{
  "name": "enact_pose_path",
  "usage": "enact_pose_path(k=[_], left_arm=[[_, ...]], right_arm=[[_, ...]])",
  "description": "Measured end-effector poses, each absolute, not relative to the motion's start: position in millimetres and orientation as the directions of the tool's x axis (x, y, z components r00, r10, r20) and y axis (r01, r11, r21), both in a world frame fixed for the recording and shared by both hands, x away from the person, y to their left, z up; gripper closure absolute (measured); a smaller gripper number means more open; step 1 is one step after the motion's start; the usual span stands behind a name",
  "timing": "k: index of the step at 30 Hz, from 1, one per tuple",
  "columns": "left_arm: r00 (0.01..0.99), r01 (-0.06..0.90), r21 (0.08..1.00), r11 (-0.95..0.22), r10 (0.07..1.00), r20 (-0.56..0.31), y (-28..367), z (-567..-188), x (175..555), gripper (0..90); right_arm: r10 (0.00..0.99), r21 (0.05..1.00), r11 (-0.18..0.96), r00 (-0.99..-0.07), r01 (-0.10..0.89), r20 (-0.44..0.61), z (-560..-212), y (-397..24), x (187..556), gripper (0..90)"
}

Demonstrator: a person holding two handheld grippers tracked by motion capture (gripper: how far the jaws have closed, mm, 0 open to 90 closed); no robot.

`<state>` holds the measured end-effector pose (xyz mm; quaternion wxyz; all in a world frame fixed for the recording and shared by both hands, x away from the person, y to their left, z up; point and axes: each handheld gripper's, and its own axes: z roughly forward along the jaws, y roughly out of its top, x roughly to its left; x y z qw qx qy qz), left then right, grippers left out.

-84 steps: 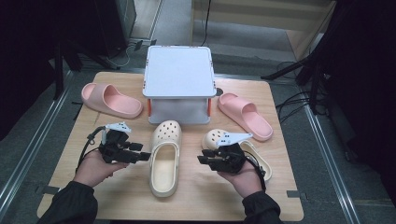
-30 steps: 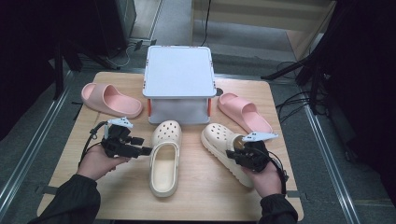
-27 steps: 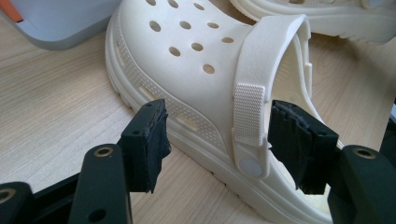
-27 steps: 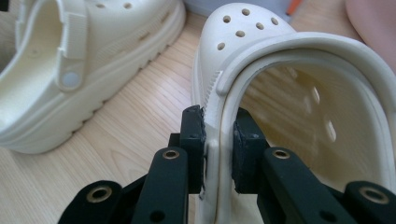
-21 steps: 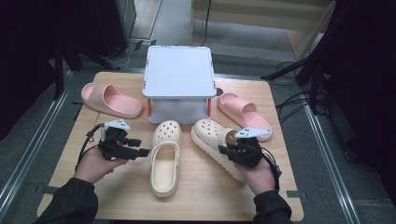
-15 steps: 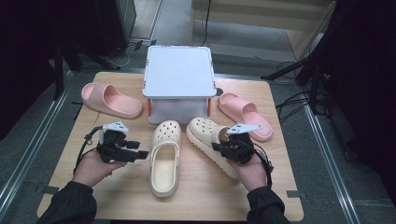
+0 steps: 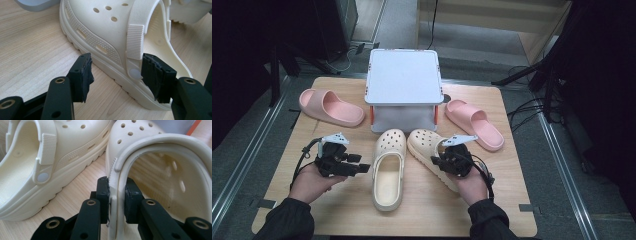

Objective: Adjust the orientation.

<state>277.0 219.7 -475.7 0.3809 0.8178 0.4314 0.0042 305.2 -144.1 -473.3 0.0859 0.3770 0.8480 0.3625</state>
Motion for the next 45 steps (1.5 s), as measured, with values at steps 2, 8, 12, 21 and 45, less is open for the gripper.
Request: enact_pose_path(k=[2,8,12,21,45], left_arm=[[0.627,0.703,0.627,-0.336,0.708,-0.323,220,-476,277,41.5],[0.633,0.700,0.626,-0.344,0.706,-0.319,218,-476,277,41.8],[0.630,0.701,0.626,-0.342,0.709,-0.318,219,-476,277,41.9],[0.631,0.679,0.659,-0.324,0.717,-0.298,219,-470,275,46.0],[0.633,0.690,0.645,-0.328,0.706,-0.319,215,-477,292,65.1]], right_arm=[[0.708,0.670,0.453,-0.694,0.588,0.131,-475,-139,303,78.3],[0.707,0.663,0.451,-0.693,0.597,0.143,-479,-128,299,76.6],[0.696,0.661,0.455,-0.701,0.597,0.155,-481,-118,296,74.1],[0.656,0.677,0.450,-0.730,0.582,0.190,-482,-110,295,65.9],[0.728,0.742,0.304,-0.648,0.598,0.224,-451,-198,303,85.9]])
